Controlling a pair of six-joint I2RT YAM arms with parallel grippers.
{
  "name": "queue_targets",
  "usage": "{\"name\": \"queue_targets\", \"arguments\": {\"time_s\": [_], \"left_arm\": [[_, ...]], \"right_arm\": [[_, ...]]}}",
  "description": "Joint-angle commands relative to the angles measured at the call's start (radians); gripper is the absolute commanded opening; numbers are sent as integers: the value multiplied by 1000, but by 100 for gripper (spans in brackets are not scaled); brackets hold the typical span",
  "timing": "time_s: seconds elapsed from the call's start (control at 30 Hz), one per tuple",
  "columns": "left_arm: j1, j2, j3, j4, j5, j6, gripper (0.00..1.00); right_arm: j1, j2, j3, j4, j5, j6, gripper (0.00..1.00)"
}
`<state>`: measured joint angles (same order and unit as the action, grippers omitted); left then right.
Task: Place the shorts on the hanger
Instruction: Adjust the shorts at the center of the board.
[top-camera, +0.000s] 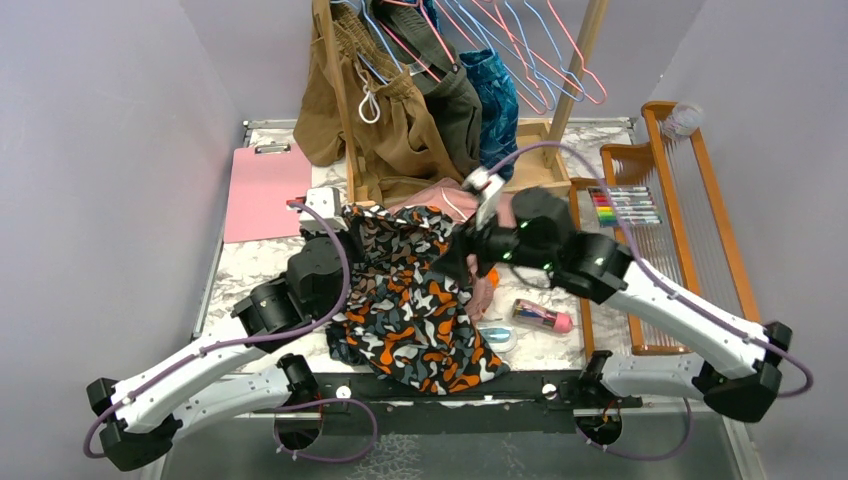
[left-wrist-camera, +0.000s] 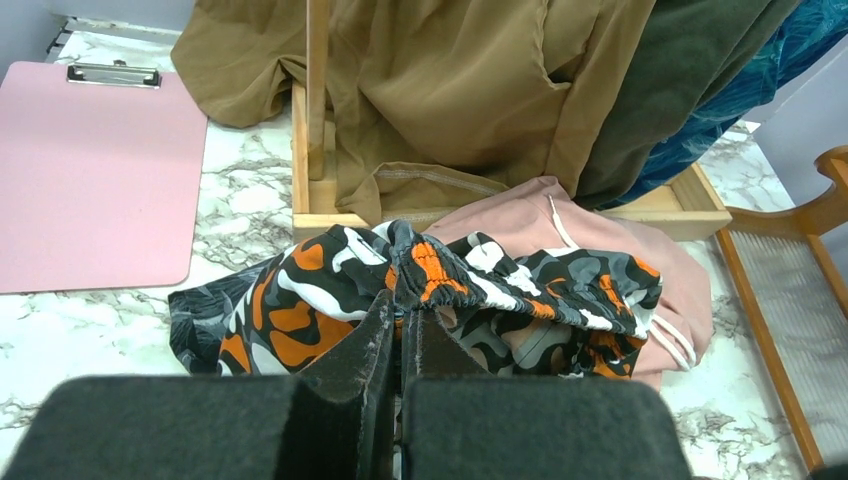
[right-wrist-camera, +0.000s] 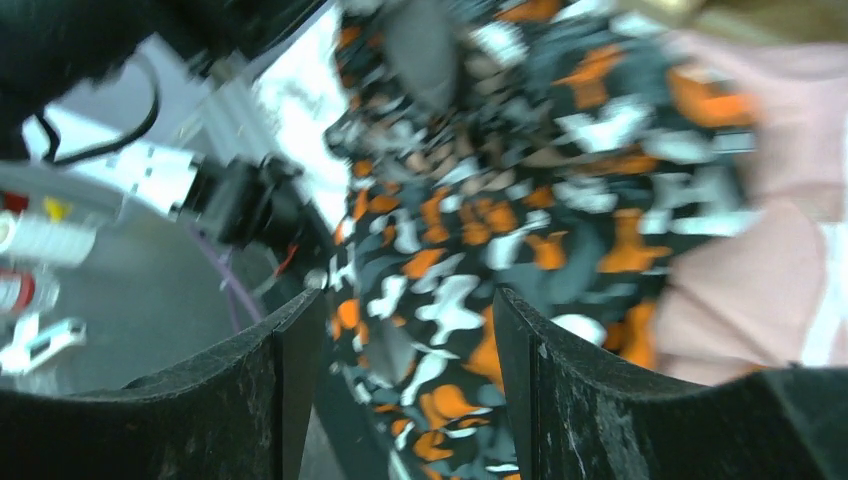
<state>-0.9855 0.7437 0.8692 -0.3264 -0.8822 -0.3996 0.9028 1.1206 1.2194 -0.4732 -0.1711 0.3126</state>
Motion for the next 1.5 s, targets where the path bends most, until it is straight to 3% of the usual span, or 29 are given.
{"name": "queue_targets", "arguments": {"time_s": [0.0, 0.23, 0.57, 0.6, 0.77, 0.8, 1.0, 1.23, 1.33, 1.47], "left_arm": [[1, 16, 0, 54, -37, 14, 0], [2, 12, 3, 50, -43, 18, 0], [2, -26, 0, 35, -50, 26, 0], [1, -30, 0, 32, -49, 25, 0], [1, -64, 37, -6, -56, 36, 0], [2, -75, 55, -14, -63, 49, 0], [1, -149, 232, -9, -93, 145, 0], [1, -176, 428, 240, -2, 272, 0], [1, -182, 411, 282, 18, 249, 0], [1, -214, 265, 187, -43, 117, 0]], "right_arm": [[198, 122, -12, -23, 147, 70, 64], [246, 256, -62, 172, 311, 157, 65], [265, 410, -35, 257, 418, 148, 63], [265, 425, -26, 242, 422, 146, 56], [266, 366, -2, 184, 529, 92, 3], [266, 329, 7, 180, 552, 55, 1], [265, 45, 109, 180, 618, -225, 1], [265, -78, 357, 195, 356, -510, 1], [265, -120, 308, 242, 355, -542, 1], [266, -193, 41, 292, 454, -505, 1]]}}
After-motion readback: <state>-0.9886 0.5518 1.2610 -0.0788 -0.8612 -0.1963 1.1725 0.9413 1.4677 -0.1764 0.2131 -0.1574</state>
